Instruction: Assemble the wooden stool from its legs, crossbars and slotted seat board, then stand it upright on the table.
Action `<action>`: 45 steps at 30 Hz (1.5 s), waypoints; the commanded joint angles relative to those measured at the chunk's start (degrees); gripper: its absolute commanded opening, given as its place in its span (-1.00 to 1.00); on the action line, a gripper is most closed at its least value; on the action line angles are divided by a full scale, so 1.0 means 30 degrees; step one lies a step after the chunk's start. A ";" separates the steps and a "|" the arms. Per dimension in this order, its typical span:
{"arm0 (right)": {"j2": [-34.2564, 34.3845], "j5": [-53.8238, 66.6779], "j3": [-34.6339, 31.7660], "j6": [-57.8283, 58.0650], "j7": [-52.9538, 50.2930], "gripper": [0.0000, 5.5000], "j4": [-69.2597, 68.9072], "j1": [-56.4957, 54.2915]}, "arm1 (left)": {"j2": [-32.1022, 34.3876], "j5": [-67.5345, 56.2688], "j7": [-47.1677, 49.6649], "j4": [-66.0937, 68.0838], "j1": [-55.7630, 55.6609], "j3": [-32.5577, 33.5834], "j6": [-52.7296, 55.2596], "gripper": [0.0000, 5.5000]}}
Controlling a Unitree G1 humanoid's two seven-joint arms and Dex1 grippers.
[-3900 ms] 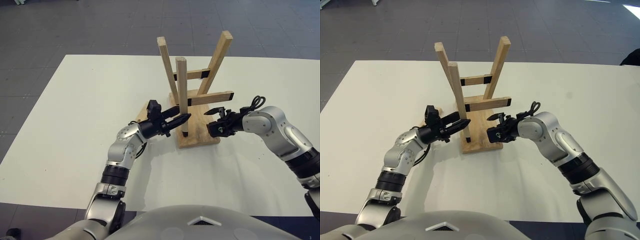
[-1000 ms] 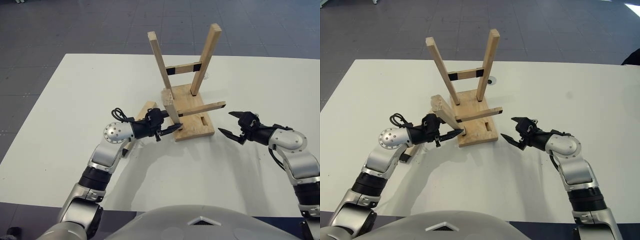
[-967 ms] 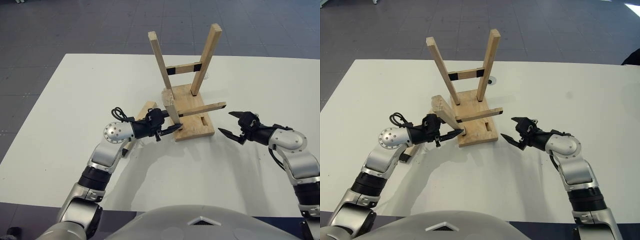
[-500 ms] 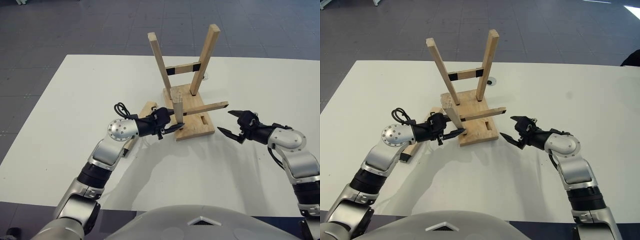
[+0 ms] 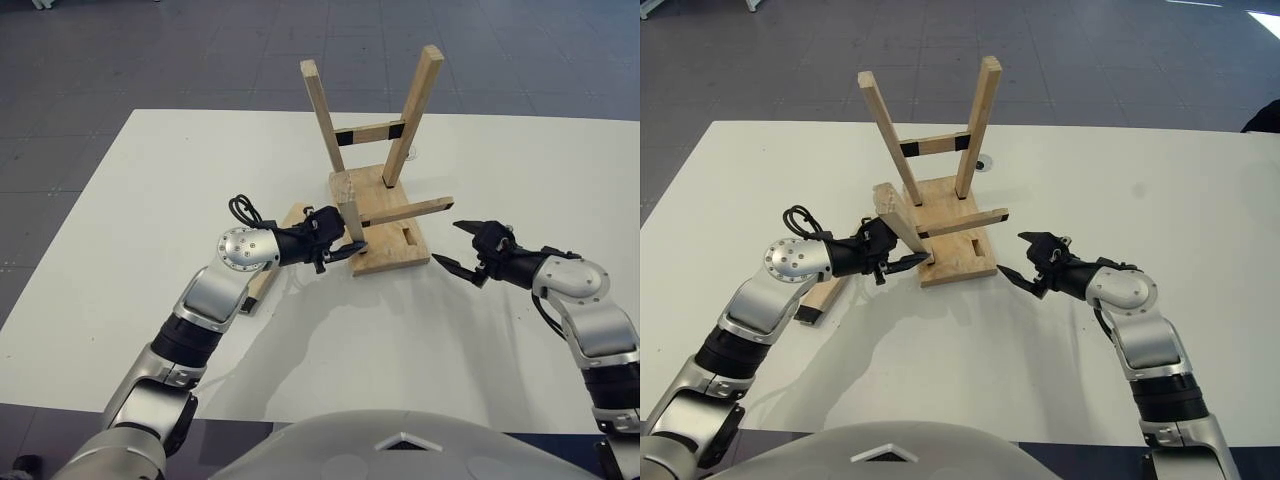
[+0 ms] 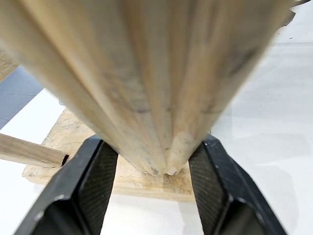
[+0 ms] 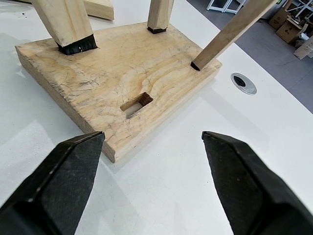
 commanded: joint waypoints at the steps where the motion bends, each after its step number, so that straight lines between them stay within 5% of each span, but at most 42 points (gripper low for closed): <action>1: -0.0021 -0.0196 0.0093 0.0183 -0.0040 0.34 -0.0201 -0.0044 | 0.0102 0.0771 0.0068 0.1780 0.1418 -0.0497 0.0842 -0.23; 19: 0.0003 -0.0217 0.0161 0.0321 -0.0046 0.34 -0.0269 0.0013 | -0.0605 -0.0572 -0.0738 0.0246 0.0293 0.1074 0.0095 -0.23; 26: -0.0033 -0.0213 0.0198 0.0368 -0.0019 0.34 -0.0434 0.0362 | -0.1058 -0.1017 -0.0079 -0.0950 -0.0003 0.2262 -0.0012 0.27; 34: -0.0001 -0.0859 0.0186 0.0218 -0.0377 0.34 0.0091 -0.0009 | 0.1804 -0.0734 -0.2150 -0.2620 0.2017 0.1594 0.1757 0.67; 41: 0.0257 -0.1850 0.0265 -0.0385 -0.1151 0.34 0.1765 -0.1050 | -0.0602 0.1189 0.0205 -0.0621 0.1966 0.0022 0.0613 0.99; 45: 0.0665 -0.2255 0.0456 -0.0837 -0.1414 0.34 0.3007 -0.1899 | -0.1665 0.2772 0.2029 0.1359 0.1821 -0.0272 -0.0970 0.99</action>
